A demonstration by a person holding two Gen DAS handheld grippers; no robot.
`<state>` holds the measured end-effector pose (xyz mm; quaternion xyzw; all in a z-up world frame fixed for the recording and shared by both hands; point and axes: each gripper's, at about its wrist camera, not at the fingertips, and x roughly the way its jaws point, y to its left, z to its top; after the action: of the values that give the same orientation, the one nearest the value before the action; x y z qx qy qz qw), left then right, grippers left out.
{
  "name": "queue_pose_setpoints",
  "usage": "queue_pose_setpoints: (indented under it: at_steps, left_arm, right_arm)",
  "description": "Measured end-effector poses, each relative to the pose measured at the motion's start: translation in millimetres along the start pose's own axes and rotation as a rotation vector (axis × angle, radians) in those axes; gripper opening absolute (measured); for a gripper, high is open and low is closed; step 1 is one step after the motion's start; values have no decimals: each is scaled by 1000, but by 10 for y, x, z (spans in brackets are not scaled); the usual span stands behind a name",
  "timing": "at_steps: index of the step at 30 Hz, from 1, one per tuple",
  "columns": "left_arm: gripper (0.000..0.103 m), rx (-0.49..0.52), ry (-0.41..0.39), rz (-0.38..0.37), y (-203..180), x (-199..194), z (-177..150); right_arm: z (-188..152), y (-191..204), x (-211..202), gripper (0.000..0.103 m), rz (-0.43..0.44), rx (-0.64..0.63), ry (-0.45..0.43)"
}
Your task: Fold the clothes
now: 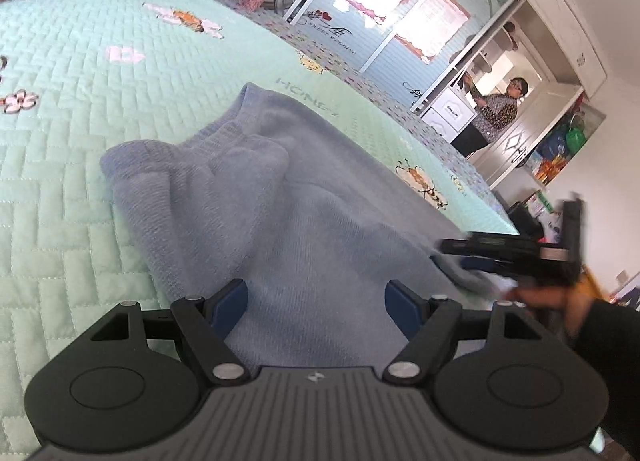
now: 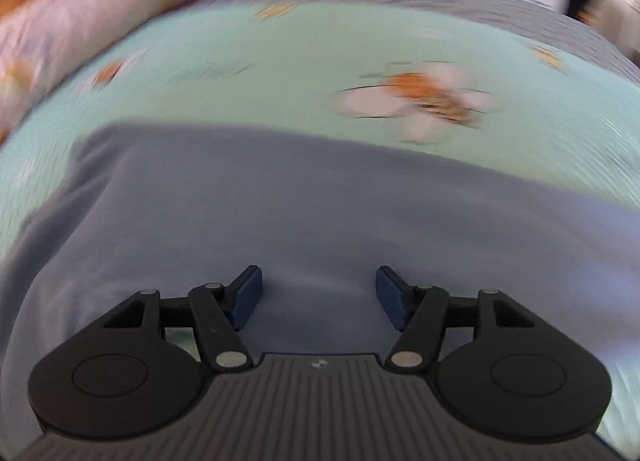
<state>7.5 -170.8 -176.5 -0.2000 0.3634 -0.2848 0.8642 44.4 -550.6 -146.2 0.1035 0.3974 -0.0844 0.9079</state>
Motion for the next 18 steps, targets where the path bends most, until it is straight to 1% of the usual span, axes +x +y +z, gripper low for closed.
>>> queue_pose_setpoints:
  at_steps: [1,3,5,7,9,11,13,14,15,16,17,18]
  left_arm:
    - [79,12,-6,9,-17,4,0]
    - [78,34,-27,29,-66,8,-12]
    - [78,58,-56,52,-122,6,20]
    - [78,92,-73,72,-202,7,81]
    - [78,171,-81,94,-324,38,183]
    - [79,244,-57,133,-384,191,335]
    - [79,314,-32,173,-439,345,485]
    - [78,302,-17,219,-358,442,528]
    - [78,289,-1,264,-275,539,571]
    - [76,255,28,300,-144,617,596]
    - [71,240,28,304,-52,636,587]
    - [69,228,28,309,37,654,579]
  right_arm:
    - [-62,-121,-116,64,-1,67,-36]
    - [-182,-172,-277,65,39,113,-108]
    - [-256,-90,-270,65,60,61,-115]
    - [-297,-33,-194,65,44,-23,-85]
    - [-341,-19,-121,65,19,-131,-61]
    - [-365,-117,-203,65,-19,-192,-72]
    - [-385,-276,-348,66,-95,-158,-76]
    - [-374,-374,-430,66,-123,-114,-79]
    - [-351,-476,-552,66,-105,-62,-109]
    - [-326,-475,-603,66,-81,-55,-132]
    - [-301,-463,-644,69,-57,-52,-152]
    - [-276,-450,-686,71,-32,-50,-173]
